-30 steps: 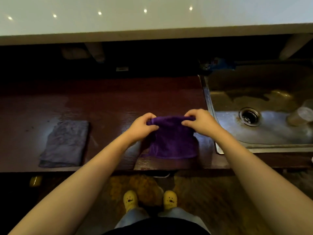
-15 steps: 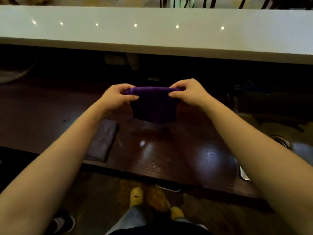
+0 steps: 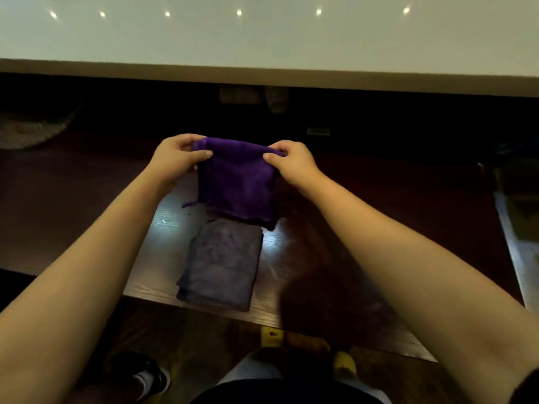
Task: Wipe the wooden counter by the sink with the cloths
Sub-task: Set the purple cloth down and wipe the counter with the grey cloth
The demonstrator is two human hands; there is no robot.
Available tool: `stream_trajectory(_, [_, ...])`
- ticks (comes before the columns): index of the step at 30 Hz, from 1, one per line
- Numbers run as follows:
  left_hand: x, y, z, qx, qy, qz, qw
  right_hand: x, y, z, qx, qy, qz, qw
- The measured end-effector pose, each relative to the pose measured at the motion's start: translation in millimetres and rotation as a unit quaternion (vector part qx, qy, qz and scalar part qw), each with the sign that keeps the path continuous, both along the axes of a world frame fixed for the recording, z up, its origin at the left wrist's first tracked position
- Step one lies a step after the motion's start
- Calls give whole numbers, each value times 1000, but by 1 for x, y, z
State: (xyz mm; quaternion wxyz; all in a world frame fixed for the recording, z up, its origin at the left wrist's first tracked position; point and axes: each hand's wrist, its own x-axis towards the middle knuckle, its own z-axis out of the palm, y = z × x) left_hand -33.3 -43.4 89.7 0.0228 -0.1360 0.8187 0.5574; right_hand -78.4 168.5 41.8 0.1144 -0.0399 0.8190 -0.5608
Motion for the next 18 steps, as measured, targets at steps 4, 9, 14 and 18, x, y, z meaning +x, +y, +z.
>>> stream_trajectory(4, [-37,0,-34,-24,-44,37,998,-21,-16,-18,22,-70,-27,997])
stream_trajectory(9, [-33,1,-65,-165,-68,7,984,0,-17,-26,149,-22,15,988])
stream_trajectory(14, [44,-1,-89,-286,-49,-172,941,71,-21,-36,262,27,126,957])
stream_trajectory(18, [62,-2,-95,-295,-48,-206,932,100,-28,-45,345,28,176,922])
